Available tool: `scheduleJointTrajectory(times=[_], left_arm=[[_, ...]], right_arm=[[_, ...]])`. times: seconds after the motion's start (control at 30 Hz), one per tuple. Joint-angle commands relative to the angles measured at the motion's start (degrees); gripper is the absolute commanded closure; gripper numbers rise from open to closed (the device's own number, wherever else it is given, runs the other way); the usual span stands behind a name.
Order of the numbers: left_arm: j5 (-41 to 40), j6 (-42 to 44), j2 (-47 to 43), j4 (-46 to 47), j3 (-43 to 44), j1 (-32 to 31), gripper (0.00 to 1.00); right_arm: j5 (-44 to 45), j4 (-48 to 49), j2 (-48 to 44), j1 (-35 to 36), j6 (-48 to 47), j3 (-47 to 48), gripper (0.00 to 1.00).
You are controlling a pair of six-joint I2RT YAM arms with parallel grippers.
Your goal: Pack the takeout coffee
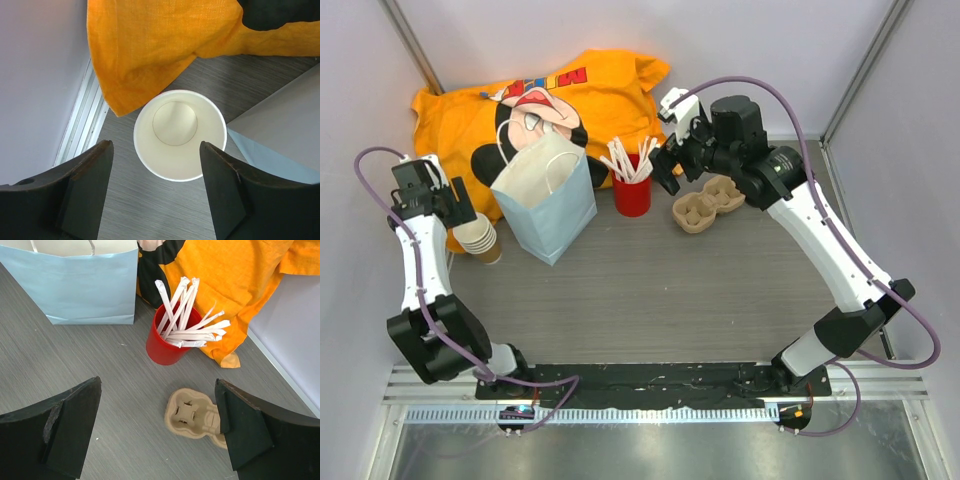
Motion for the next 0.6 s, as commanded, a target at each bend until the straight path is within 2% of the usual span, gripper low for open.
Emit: scheduleJointTrajectory(times=[0.0, 0.37, 0.57], left_arm=[[1.40, 0.64, 1.64, 3.69, 0.20, 0.71, 0.27], [1.75, 0.64, 5.07, 5.36, -0.50, 0.89, 0.38], [1.58, 0.64, 6.39, 5.98, -0.59, 0.97, 0.51]], right_arm=[[-0.62, 2.78, -1.63, -0.02, 0.53, -0.58, 0.00], [-0.62, 2.87, -1.54, -0.02, 0.35, -1.20, 0.01], [-0.53, 2.87, -1.19, -0.02, 0.27, -1.02, 0.01]])
